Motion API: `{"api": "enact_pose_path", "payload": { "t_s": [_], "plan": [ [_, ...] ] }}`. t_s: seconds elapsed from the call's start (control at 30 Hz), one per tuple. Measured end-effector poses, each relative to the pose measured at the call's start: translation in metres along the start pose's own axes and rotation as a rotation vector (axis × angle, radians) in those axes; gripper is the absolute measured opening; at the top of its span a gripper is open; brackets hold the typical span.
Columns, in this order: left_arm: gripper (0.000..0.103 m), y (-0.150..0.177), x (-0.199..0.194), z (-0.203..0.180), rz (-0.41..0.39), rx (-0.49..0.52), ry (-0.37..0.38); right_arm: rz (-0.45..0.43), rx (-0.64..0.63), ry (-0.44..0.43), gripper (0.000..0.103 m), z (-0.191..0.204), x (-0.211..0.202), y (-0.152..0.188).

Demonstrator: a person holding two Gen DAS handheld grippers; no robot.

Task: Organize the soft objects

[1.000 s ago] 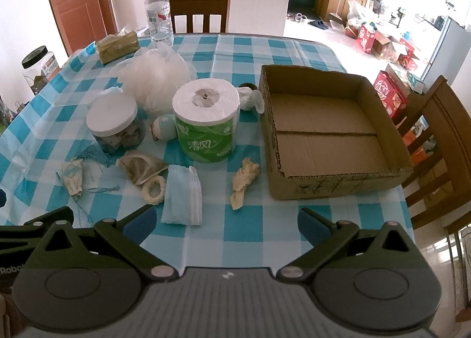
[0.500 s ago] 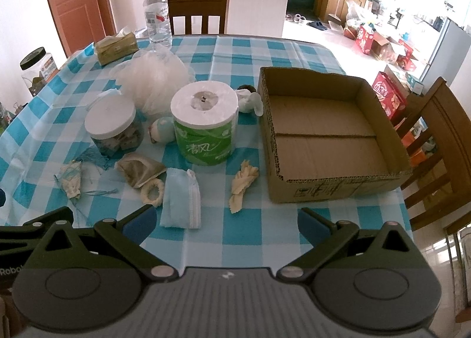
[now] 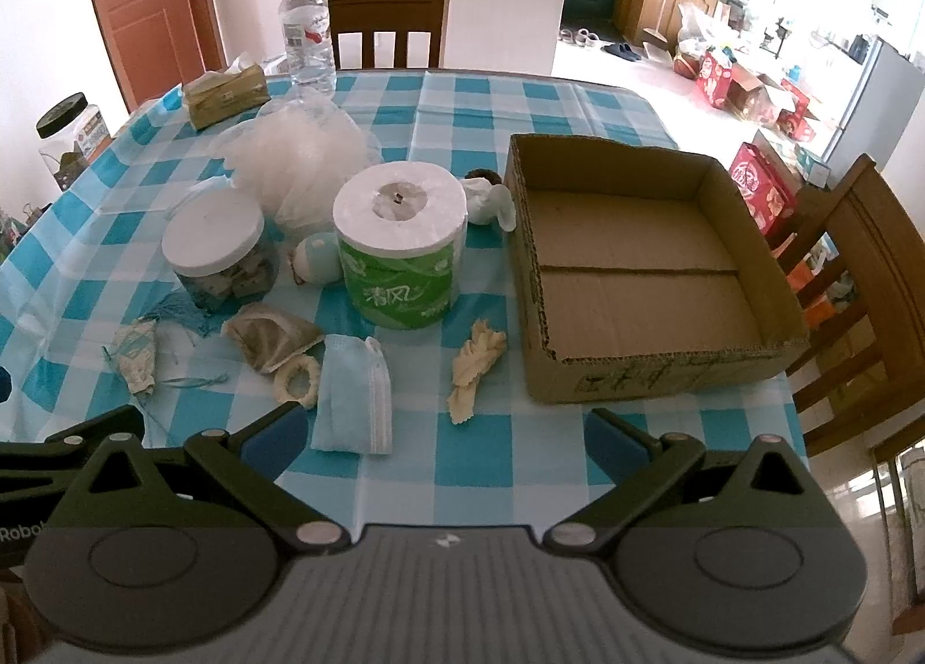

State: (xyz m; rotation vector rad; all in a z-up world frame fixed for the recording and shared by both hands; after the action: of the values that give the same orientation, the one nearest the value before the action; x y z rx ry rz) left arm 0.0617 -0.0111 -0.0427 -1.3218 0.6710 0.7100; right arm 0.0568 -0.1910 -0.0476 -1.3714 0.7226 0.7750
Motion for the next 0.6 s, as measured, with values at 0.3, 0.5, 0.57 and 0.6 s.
{"api": "enact_pose_path", "payload": {
  "t_s": [0.3,0.5,0.57,0.6],
  "plan": [
    [0.102,0.003,0.007,0.006,-0.049,0.028,0.031,-0.011,-0.02,-0.003,0.103,0.005,0.002,-0.002],
    [0.102,0.01,0.014,0.011,-0.094,0.053,0.038,-0.037,-0.057,-0.042,0.103,0.01,0.008,-0.001],
    [0.102,0.013,0.018,0.012,-0.1,0.074,0.026,-0.043,-0.069,-0.052,0.103,0.012,0.009,0.0],
    [0.102,0.014,0.02,0.012,-0.101,0.083,0.025,-0.046,-0.077,-0.059,0.103,0.013,0.01,0.0]
  ]
}}
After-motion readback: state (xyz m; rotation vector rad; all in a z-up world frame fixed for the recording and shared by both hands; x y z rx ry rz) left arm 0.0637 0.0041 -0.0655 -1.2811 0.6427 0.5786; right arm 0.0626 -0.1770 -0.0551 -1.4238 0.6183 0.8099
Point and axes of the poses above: each gripper's, at about its wrist camera, not at the fingertips, and x roughly the way its jaws point, z to its left, y to its underside, the point moved 6 cm from there along x, roughly the way its jaws point, and after that the axes turned 7 degrees about -y, right-handed, at the moved point
